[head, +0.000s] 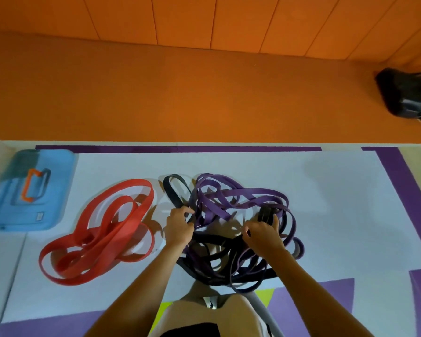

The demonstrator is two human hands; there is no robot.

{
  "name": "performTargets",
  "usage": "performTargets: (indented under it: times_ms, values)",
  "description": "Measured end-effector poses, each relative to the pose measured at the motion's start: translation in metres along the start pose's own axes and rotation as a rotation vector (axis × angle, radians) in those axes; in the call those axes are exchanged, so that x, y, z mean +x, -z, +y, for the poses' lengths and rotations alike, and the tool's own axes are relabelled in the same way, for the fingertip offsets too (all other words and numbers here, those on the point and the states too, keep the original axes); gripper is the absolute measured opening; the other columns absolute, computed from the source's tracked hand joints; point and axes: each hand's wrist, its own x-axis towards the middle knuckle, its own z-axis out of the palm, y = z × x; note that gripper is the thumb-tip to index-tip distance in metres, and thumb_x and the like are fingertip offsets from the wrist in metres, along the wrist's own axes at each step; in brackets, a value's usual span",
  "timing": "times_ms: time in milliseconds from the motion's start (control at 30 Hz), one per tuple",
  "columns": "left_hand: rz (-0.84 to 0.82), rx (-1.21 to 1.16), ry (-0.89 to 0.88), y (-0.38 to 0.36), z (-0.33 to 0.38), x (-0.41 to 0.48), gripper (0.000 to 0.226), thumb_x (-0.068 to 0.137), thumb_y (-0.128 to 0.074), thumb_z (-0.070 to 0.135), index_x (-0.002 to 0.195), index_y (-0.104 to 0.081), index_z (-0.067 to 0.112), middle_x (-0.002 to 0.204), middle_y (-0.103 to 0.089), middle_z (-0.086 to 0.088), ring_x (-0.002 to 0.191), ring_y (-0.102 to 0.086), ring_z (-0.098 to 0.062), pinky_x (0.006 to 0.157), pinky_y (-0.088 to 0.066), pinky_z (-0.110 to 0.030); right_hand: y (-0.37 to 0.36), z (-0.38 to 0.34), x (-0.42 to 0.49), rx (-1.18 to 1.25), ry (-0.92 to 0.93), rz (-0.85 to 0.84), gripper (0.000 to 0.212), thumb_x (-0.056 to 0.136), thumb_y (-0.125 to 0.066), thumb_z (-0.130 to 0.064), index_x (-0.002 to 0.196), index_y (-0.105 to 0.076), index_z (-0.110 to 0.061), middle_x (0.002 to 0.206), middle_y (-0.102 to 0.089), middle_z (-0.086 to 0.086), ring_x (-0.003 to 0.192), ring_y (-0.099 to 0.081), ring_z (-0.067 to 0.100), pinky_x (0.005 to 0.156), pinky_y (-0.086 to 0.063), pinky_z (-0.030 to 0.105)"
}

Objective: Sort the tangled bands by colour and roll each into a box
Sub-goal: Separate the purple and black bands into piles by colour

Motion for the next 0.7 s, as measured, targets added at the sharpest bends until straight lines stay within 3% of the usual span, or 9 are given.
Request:
performTargets:
  times_ms: [100,267,333,433,567,700]
  values:
    - [0.069,-0.121,-0.053,0.008,0.001,-0.004,0.041,0.088,-0.062,-0.012,0.118,-0.070,0.015,0.125,-0.066,-0.006,0.120,-0.062,-0.022,0.095,-0.045,-0.023,0.008,0.004,0.013,0.059,-0.037,-0.014,0.029,0.110,-0.043,-0.037,0.128,-0.058,-0.019,0.106,-0.074,0.003,0.110,-0.070,0.025,0.117,-0.034,0.056]
    - [0.250,-0.281,-0.046,0.013,0.001,-0.011,0.044,0.086,-0.069,-0.010,0.124,-0.068,0.012,0.128,-0.061,-0.005,0.120,-0.062,-0.020,0.103,-0.050,-0.029,0.017,-0.007,0.038,0.091,0.079,0.027,0.051,0.103,-0.054,-0.032,0.153,-0.042,-0.028,0.142,-0.062,-0.002,0.137,-0.057,0.024,0.126,-0.012,0.068]
    - [0.160,-0.191,-0.071,0.012,-0.002,-0.014,0.046,0.088,-0.072,-0.005,0.129,-0.065,0.014,0.136,-0.057,-0.006,0.128,-0.056,-0.021,0.110,-0.046,-0.032,0.021,-0.021,0.048,0.006,0.163,0.066,0.060,0.102,-0.059,-0.032,0.158,-0.037,-0.029,0.156,-0.048,0.002,0.150,-0.042,0.028,0.126,-0.007,0.070]
    - [0.028,0.031,-0.036,0.005,-0.009,-0.018,0.048,0.088,-0.075,0.009,0.134,-0.063,0.019,0.147,-0.048,-0.011,0.140,-0.044,-0.031,0.117,-0.039,-0.043,0.025,-0.042,0.068,-0.071,0.272,0.016,0.077,0.097,-0.069,-0.033,0.162,-0.030,-0.032,0.170,-0.022,0.009,0.160,-0.018,0.038,0.124,-0.014,0.073]
    - [0.207,0.021,0.139,-0.005,-0.011,-0.020,0.045,0.087,-0.077,0.024,0.131,-0.064,0.025,0.143,-0.050,-0.009,0.135,-0.044,-0.032,0.110,-0.045,-0.048,0.016,-0.057,0.095,-0.147,0.419,-0.107,0.104,0.091,-0.078,-0.041,0.165,-0.005,-0.046,0.175,0.015,0.007,0.161,0.007,0.045,0.121,-0.013,0.074]
    - [0.197,0.109,0.231,-0.012,-0.002,-0.021,0.041,0.097,-0.069,0.032,0.137,-0.064,0.040,0.139,-0.048,-0.003,0.136,-0.045,-0.028,0.112,-0.045,-0.051,0.007,-0.065,0.119,-0.308,0.527,-0.068,0.123,0.083,-0.083,-0.053,0.165,0.009,-0.044,0.173,0.026,0.012,0.158,0.020,0.048,0.118,-0.006,0.081]
